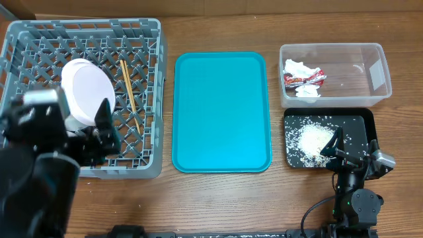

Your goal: Sort waste into correct bins and load items into the dishwasher

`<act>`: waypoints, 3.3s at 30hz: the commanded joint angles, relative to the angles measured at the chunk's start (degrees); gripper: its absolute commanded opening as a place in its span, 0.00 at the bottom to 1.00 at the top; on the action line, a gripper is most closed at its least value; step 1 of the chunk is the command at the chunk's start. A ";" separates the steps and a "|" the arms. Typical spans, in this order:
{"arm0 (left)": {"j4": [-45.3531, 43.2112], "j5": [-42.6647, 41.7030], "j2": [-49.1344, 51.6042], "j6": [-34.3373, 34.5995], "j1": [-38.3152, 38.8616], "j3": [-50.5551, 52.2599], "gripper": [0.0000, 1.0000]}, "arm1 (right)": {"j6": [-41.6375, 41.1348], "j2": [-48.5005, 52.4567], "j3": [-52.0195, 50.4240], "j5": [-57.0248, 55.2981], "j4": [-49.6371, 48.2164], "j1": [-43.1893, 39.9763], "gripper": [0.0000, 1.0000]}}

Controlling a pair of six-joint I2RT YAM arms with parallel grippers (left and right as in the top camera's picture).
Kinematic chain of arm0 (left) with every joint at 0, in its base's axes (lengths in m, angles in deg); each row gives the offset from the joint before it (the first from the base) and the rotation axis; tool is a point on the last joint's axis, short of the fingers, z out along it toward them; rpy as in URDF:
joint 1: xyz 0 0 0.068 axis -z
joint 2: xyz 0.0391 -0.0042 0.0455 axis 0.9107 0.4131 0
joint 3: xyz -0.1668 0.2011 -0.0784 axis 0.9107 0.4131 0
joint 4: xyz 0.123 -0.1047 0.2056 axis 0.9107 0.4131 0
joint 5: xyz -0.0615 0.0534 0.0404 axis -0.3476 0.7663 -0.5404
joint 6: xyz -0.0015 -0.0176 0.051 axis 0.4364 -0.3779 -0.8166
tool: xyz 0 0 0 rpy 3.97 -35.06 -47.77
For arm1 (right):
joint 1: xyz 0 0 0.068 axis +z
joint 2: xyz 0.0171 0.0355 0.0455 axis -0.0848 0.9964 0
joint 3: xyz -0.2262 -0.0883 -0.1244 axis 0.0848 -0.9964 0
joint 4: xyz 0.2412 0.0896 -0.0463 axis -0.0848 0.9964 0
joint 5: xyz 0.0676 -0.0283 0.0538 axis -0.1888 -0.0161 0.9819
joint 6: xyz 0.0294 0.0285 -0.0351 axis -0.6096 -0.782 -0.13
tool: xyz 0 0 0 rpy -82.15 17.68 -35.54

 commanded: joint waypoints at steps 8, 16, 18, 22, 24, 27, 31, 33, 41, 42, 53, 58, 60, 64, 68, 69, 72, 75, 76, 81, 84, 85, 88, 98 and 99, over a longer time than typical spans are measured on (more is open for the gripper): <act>-30.16 -3.39 -23.28 -9.33 -2.03 35.47 1.00 | -0.02 -0.57 -0.61 -0.09 -0.42 -0.42 1.00; -44.76 -4.68 -41.18 -9.40 -2.32 59.19 1.00 | -0.02 -0.57 -0.61 -0.09 -0.39 -0.42 1.00; -45.68 -5.11 -45.38 -9.35 -2.73 63.60 1.00 | -0.02 -0.57 -0.61 -0.07 -0.42 -0.42 1.00; -47.56 -6.43 -47.58 -9.33 -3.80 69.70 1.00 | -0.02 -0.57 -0.61 -0.09 -0.39 -0.42 1.00; -48.06 -6.40 -48.15 -9.33 -3.89 72.08 1.00 | -0.02 -0.57 -0.61 -0.09 -0.42 -0.42 1.00; -51.47 -6.36 -48.11 -9.38 -3.89 76.00 1.00 | -0.02 -0.57 -0.61 -0.09 -0.39 -0.42 1.00; -57.11 -6.40 -48.11 -9.33 -3.89 82.27 1.00 | -0.02 -0.57 -0.61 -0.09 -0.42 -0.42 1.00; -60.54 -6.49 -48.11 -9.09 -3.87 85.74 1.00 | -0.02 -0.57 -0.61 -0.09 -0.39 -0.42 1.00; -64.08 -12.11 -48.11 -7.45 -3.85 90.55 1.00 | -0.02 -0.57 -0.61 -0.09 -0.42 -0.42 1.00; -63.82 -12.13 -48.11 -7.43 -3.85 90.55 1.00 | -0.02 -0.57 -0.61 -0.09 -0.42 -0.42 1.00; -56.57 -11.80 -47.76 -7.43 -3.85 90.53 1.00 | -0.02 -0.57 -0.61 -0.09 -0.42 -0.42 1.00; -56.57 -11.78 -47.76 -7.43 -3.85 90.53 1.00 | -0.02 -0.57 -0.61 -0.09 -0.42 -0.42 1.00; -56.57 -11.80 -47.76 -7.43 -3.85 90.53 1.00 | -0.02 -0.57 -0.61 -0.09 -0.39 -0.42 1.00; -56.57 -11.78 -47.76 -7.43 -3.85 90.53 1.00 | -0.02 -0.57 -0.61 -0.09 -0.42 -0.42 1.00; -56.54 -11.78 -47.76 -7.43 -3.85 90.53 1.00 | -0.02 -0.57 -0.61 -0.09 -0.42 -0.42 1.00; -56.57 -11.78 -47.76 -7.43 -3.85 90.53 1.00 | -0.02 -0.57 -0.61 -0.09 -0.42 -0.42 1.00; -56.57 -11.78 -47.76 -7.43 -3.85 90.53 1.00 | -0.02 -0.57 -0.61 -0.09 -0.39 -0.42 1.00; -56.57 -11.78 -47.76 -7.43 -3.85 90.53 1.00 | -0.02 -0.57 -0.61 -0.09 -0.42 -0.42 1.00; -56.54 -11.78 -47.76 -7.43 -3.85 90.53 1.00 | -0.02 -0.57 -0.61 -0.09 -0.42 -0.42 1.00; -56.57 -11.80 -47.76 -7.43 -3.85 90.53 1.00 | -0.02 -0.57 -0.61 -0.09 -0.42 -0.42 1.00; -56.57 -11.78 -47.76 -7.43 -3.85 90.53 1.00 | -0.02 -0.57 -0.61 -0.09 -0.42 -0.42 1.00; -56.57 -11.78 -47.76 -7.43 -3.85 90.53 1.00 | -0.02 -0.57 -0.61 -0.09 -0.39 -0.42 1.00; -56.57 -11.80 -47.76 -7.43 -3.85 90.53 1.00 | -0.02 -0.57 -0.61 -0.09 -0.42 -0.42 1.00; -56.57 -11.78 -47.76 -7.43 -3.85 90.53 1.00 | -0.02 -0.57 -0.61 -0.09 -0.39 -0.42 1.00; -56.57 -11.78 -47.76 -7.43 -3.85 90.53 1.00 | -0.02 -0.57 -0.61 -0.07 -0.42 -0.42 1.00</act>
